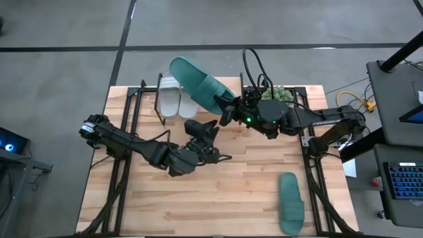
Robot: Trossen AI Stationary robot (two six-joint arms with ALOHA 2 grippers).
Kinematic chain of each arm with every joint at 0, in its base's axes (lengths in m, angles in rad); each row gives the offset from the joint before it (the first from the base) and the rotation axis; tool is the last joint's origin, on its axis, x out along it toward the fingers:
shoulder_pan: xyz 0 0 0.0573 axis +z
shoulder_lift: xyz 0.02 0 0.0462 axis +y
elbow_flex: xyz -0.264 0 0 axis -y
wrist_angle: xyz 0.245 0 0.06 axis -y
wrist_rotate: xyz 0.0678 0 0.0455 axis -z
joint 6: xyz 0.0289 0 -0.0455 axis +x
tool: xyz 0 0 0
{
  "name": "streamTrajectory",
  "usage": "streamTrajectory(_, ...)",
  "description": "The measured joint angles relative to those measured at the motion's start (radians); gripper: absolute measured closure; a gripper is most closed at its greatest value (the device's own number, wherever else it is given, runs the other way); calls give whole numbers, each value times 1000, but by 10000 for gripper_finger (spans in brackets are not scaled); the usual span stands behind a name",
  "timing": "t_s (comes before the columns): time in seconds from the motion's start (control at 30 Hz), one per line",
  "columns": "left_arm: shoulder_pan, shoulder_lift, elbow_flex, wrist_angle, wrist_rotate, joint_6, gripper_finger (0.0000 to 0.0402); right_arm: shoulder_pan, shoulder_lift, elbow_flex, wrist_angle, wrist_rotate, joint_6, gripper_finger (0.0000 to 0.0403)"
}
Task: Pick and place slides into the shelf
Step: Put the left green slipper on the shelf
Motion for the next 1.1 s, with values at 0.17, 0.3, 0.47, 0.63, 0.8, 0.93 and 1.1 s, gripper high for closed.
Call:
streamTrajectory(0.17, 0, 0, 4, 12, 10, 2, 239, -1, 0, 0, -3, -3, -1, 387)
streamTrajectory(0.3, -1, 0, 4, 11, 10, 3, 239, -3, 0, 0, -4, -3, -4, 387)
streamTrajectory(0.47, 0, 0, 4, 11, 12, -5, 239, -6, 0, 0, -5, -4, -4, 387)
streamTrajectory(0.63, 0, 0, 4, 10, 52, 13, 239, -8, 0, 0, -8, -23, -4, 387)
streamTrajectory(0.8, 0, 0, 4, 11, 51, 46, 239, -14, 0, 0, -10, -23, 58, 387)
streamTrajectory(0.93, 0, 0, 4, 11, 47, 46, 239, -20, 0, 0, -9, -23, 158, 387)
streamTrajectory(1.1, 0, 0, 3, 11, 32, 46, 239, -23, 0, 0, 11, -21, 241, 387)
